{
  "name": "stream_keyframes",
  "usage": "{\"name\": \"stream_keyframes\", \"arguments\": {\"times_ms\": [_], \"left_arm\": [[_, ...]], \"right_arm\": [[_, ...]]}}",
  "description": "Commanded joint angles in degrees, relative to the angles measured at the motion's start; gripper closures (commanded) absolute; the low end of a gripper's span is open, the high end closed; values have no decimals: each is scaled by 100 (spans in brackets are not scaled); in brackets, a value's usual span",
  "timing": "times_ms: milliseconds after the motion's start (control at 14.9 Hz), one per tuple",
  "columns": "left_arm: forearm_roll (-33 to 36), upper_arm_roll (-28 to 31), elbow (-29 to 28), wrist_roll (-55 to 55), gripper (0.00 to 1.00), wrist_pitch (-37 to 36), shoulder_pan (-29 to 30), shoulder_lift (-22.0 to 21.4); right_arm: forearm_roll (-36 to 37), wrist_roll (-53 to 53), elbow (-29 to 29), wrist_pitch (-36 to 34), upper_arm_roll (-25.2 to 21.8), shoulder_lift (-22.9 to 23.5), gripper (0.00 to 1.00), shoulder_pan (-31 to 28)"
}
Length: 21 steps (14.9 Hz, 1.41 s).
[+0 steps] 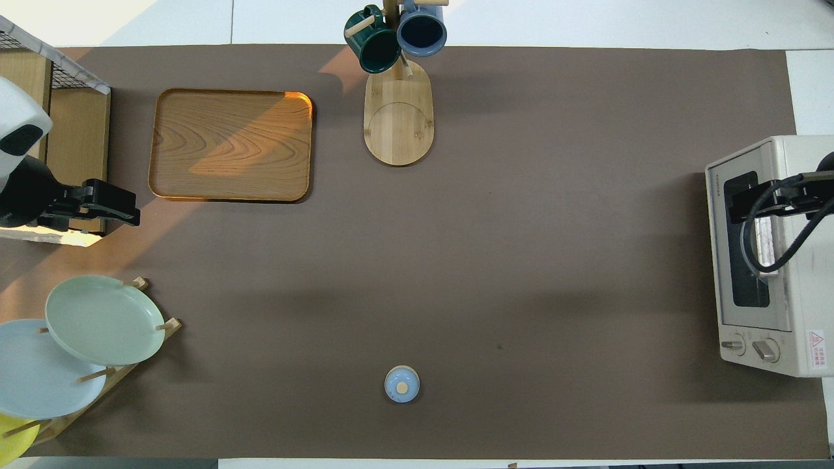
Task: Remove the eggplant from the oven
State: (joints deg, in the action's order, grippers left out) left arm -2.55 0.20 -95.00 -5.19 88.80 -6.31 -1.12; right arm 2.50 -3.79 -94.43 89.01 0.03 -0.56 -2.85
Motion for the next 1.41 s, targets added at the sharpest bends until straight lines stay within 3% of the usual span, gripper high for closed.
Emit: {"name": "stream_keyframes", "arguments": {"times_ms": [0, 537, 604, 672, 739, 806, 1142, 1343], "left_arm": [[115, -38, -1, 36, 0, -47, 60, -11], [115, -38, -1, 36, 0, -56, 60, -11], [115, -38, -1, 36, 0, -47, 60, -11], [115, -38, -9, 36, 0, -47, 60, -20], [115, -38, -1, 36, 0, -56, 60, -11], [115, -38, -1, 36, 0, -56, 60, -11], [115, -38, -1, 36, 0, -56, 60, -11], [115, -38, -1, 36, 0, -56, 60, -11]], "right_arm": [[-162, 80, -23, -24, 24, -58, 0, -40], [-162, 27, -146, -7, 24, -111, 0, -31], [-162, 27, -268, 54, 15, -163, 15, -31], [-162, 18, -330, 125, 24, -190, 55, -40], [-162, -34, -418, 204, 15, -234, 82, -31], [-154, -156, -445, 230, 15, -234, 100, -57], [100, -281, -1156, 1169, -20, -384, 100, -163], [294, -298, -1236, 1320, -20, -252, 100, -286]]}}
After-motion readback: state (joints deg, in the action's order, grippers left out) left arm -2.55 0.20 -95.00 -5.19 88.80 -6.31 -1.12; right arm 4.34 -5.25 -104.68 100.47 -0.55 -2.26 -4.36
